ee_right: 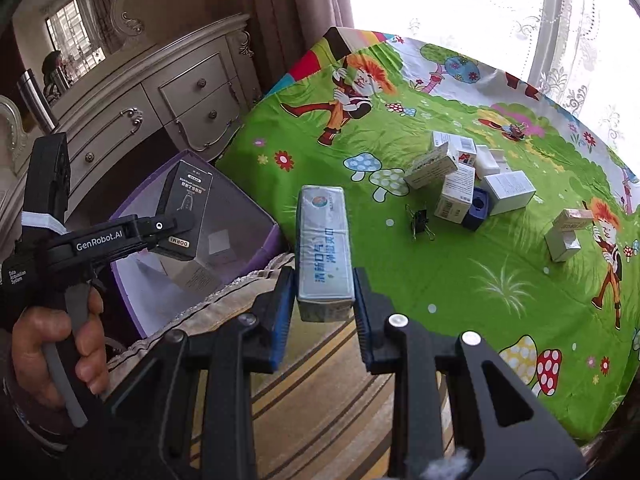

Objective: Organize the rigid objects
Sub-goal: 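Carry the black and pale blue boxes over the purple box, then open both tools to drop the boxes into the purple box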

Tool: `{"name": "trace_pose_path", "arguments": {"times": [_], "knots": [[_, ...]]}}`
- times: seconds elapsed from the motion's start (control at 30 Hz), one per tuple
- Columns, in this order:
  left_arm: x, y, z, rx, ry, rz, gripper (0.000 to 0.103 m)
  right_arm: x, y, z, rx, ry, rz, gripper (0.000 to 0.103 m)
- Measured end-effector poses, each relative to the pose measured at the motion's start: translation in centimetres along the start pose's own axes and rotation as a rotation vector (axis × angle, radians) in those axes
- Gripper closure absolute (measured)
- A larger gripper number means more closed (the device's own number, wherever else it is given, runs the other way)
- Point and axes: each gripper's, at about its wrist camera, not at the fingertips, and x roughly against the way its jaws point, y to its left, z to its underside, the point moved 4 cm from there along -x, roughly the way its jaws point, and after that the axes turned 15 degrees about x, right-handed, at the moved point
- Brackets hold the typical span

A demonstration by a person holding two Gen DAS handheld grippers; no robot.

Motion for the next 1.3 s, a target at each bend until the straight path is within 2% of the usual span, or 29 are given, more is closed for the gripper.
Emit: {"name": "trace_pose_path", "arguments": {"times": [0.3,0.67,0.73,0.77,0.8,0.87,1.03,1.17,1.3], "knots": [[1.8,3.6,-2.9,0.074,-0.072,-0.037,0.063,-4.8,6.7,-2.9,0.208,0.06,-0.129,0.07],[1.4,6.6,-4.1,0.126,-0.091,-0.119,0.063,-10.2,10.0,-3.3,0.303,0.169,-0.238,0.07],[1.2,7.0,-4.1,0.137,-0.087,-0.135,0.061,-10.8,10.0,-3.3,0.303,0.183,-0.249,0.07],[1.0,7.2,-4.1,0.139,-0.082,-0.148,0.06,-11.0,9.9,-3.3,0.306,0.187,-0.251,0.067],[0.8,7.3,-4.1,0.143,-0.078,-0.157,0.058,-11.2,10.0,-3.3,0.308,0.192,-0.253,0.063],[0.7,7.5,-4.0,0.149,-0.072,-0.162,0.054,-11.1,9.9,-3.2,0.308,0.19,-0.254,0.045],[0.6,6.9,-3.7,0.129,-0.062,-0.177,0.044,-10.1,8.8,-3.2,0.282,0.16,-0.226,0.03],[0.4,5.7,-3.5,0.1,-0.057,-0.178,0.041,-8.9,6.3,-2.9,0.249,0.138,-0.17,0.029],[-0.1,3.2,-3.5,0.018,-0.066,-0.197,0.035,-6.6,1.0,-2.0,0.127,0.09,-0.077,0.028]]}}
